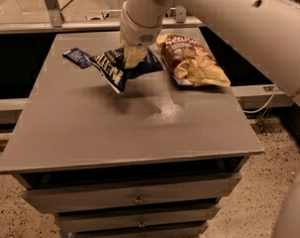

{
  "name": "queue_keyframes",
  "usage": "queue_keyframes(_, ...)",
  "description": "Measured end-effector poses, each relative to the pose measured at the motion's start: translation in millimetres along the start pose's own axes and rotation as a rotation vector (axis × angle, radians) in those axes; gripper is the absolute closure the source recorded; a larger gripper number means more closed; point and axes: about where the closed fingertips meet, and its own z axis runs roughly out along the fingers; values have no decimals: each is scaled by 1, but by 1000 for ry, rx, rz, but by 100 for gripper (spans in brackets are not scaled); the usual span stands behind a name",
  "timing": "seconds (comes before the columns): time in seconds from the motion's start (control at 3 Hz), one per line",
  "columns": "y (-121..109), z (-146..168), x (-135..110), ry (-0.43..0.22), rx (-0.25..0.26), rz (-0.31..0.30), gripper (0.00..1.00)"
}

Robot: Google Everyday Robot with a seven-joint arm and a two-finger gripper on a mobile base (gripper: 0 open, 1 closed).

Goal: Move blue chip bag near brown chip bag

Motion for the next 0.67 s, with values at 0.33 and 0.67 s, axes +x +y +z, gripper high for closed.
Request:
queue_keyframes(0.33,-18,22,25,15,-17,-16,85)
queue_keyframes(0.67,-30,42,46,35,-29,4,62)
